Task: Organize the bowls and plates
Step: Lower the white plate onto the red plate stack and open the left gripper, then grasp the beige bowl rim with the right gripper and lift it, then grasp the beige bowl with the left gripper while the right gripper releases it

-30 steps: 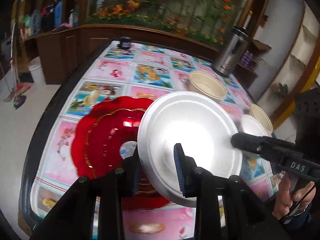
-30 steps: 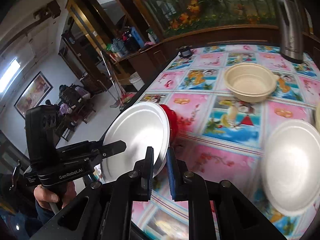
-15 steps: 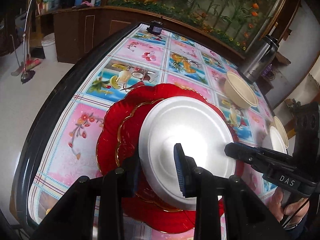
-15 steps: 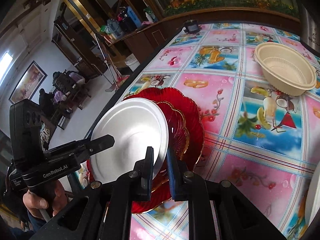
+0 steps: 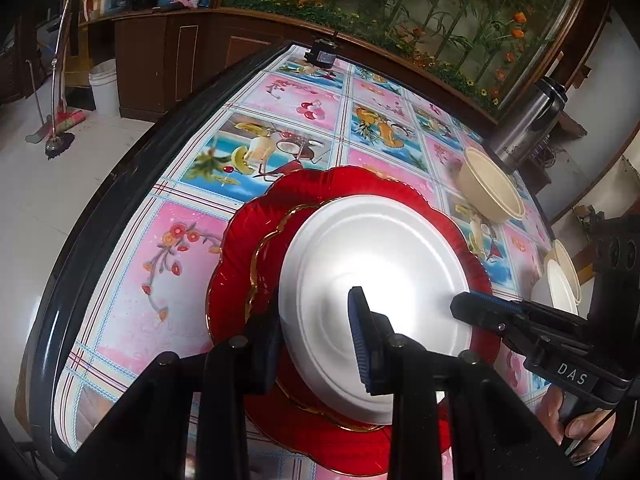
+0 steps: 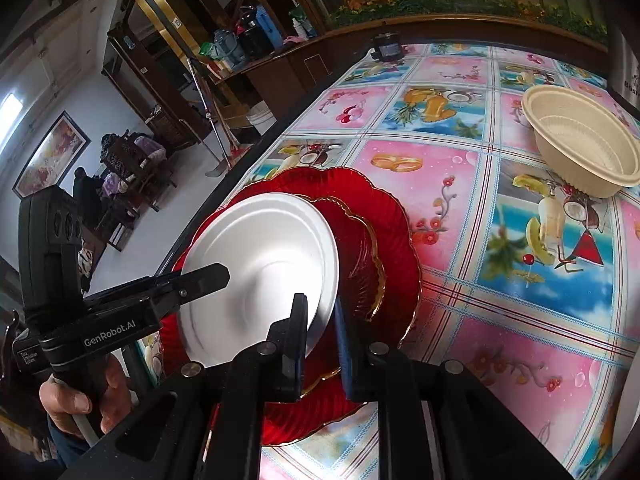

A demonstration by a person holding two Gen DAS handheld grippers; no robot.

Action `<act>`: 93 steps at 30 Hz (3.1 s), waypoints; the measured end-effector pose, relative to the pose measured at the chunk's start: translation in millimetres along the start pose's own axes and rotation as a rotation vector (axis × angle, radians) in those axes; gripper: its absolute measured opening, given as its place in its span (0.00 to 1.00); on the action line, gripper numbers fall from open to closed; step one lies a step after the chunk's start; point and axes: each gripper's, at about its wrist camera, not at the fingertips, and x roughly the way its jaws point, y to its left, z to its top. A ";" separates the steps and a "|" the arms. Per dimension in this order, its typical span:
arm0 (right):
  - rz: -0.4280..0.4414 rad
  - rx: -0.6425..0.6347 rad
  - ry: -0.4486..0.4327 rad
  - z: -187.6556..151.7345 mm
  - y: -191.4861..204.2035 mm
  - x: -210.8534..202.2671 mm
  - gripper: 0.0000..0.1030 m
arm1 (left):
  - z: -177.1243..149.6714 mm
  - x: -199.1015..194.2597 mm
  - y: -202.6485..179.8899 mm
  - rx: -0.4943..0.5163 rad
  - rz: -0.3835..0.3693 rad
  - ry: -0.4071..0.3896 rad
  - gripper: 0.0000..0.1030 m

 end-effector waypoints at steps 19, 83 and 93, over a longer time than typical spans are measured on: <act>0.051 0.100 -0.119 -19.8 -26.6 -67.1 0.17 | -14.9 -38.9 -64.3 0.150 -0.043 -0.068 0.46; -0.088 0.031 0.064 -125.6 -75.6 -187.6 0.44 | -63.4 -10.9 -149.6 0.373 -0.163 0.084 0.49; -0.040 0.250 -0.023 -142.6 -120.7 -185.9 0.44 | -82.2 5.4 -168.5 0.438 -0.137 0.147 0.47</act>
